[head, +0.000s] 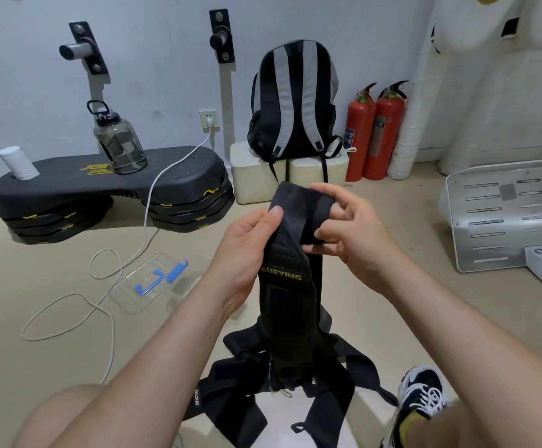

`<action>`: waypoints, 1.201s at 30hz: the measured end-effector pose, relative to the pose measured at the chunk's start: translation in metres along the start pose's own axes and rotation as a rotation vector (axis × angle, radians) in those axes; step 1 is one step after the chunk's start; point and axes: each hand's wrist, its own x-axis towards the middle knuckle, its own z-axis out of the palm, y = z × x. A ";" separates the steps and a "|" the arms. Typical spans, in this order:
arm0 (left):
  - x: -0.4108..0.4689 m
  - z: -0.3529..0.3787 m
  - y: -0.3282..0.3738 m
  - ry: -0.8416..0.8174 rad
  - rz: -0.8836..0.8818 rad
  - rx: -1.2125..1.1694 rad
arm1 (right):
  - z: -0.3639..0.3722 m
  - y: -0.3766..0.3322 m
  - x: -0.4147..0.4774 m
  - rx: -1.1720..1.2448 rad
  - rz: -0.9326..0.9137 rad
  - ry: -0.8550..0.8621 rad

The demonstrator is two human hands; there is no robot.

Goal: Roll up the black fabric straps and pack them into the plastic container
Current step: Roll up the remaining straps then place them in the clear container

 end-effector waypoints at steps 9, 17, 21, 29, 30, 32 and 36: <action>-0.003 0.003 -0.006 0.028 0.013 0.042 | -0.004 -0.003 -0.001 0.006 -0.005 -0.021; -0.002 0.010 -0.010 0.120 0.030 0.110 | 0.001 -0.003 -0.006 -0.108 -0.040 -0.031; -0.002 0.012 -0.010 0.160 0.055 0.127 | 0.006 -0.002 -0.008 -0.119 -0.073 -0.009; -0.002 0.012 -0.013 0.267 0.073 0.221 | 0.017 0.005 -0.011 -0.274 -0.158 0.091; -0.003 0.013 -0.014 0.276 0.065 0.238 | 0.018 0.006 -0.011 -0.291 -0.165 0.102; -0.002 0.013 -0.017 0.310 0.067 0.292 | 0.021 0.006 -0.011 -0.311 -0.173 0.119; -0.001 0.014 -0.017 0.408 0.018 0.385 | 0.022 0.003 -0.012 -0.307 -0.197 0.137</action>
